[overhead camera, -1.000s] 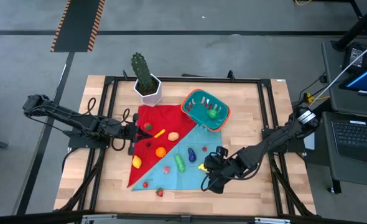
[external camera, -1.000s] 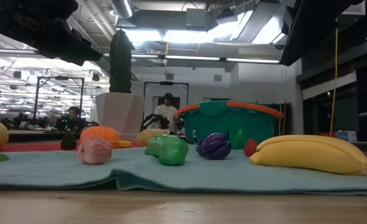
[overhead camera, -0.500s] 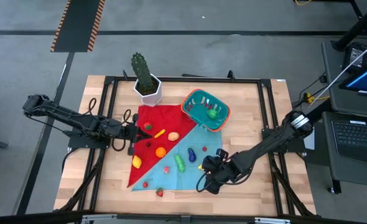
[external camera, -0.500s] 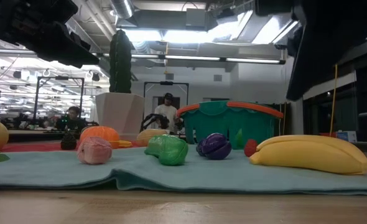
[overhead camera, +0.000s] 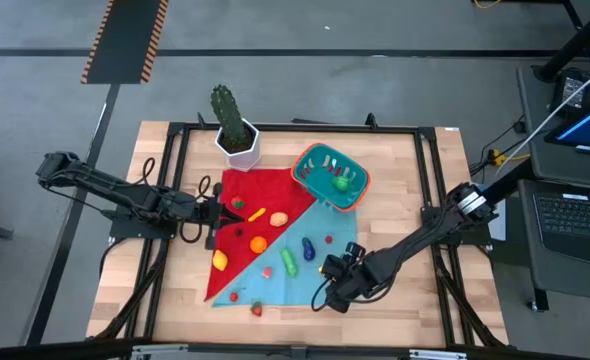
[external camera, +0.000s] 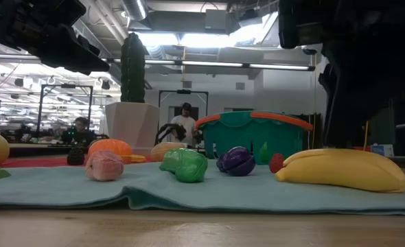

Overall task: Build produce basket
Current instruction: Put the yellow banana into the blue basket

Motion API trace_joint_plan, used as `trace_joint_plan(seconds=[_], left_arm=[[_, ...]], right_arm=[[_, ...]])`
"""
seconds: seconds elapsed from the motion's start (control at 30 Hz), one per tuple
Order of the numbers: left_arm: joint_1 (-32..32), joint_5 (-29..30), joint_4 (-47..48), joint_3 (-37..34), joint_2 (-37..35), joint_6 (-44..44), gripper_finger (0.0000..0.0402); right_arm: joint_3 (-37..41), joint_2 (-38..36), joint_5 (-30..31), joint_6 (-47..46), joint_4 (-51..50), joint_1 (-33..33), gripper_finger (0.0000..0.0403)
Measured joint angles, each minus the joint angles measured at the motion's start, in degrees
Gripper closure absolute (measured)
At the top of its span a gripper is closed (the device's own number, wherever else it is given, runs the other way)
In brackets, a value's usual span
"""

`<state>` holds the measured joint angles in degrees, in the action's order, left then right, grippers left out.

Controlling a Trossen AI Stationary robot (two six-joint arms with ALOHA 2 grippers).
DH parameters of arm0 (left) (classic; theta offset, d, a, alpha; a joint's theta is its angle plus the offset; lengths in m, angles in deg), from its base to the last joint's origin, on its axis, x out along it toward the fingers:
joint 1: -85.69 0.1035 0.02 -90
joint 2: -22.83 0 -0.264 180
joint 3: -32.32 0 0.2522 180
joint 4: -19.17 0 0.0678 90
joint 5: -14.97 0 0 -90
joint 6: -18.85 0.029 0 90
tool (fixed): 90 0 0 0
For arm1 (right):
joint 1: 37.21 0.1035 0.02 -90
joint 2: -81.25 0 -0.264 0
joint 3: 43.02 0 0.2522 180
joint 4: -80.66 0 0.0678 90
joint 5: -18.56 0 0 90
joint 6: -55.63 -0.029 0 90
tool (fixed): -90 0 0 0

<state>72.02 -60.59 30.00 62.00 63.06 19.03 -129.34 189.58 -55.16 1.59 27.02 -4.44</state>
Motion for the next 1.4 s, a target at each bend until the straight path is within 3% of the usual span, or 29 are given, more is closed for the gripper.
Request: trace_joint_plan(seconds=[1.4], left_arm=[[0.0,0.01,0.0,0.0,0.0,0.0,0.0401]], right_arm=[[0.09,3.91,-0.28,0.5,0.58,-1.45,0.0208]])
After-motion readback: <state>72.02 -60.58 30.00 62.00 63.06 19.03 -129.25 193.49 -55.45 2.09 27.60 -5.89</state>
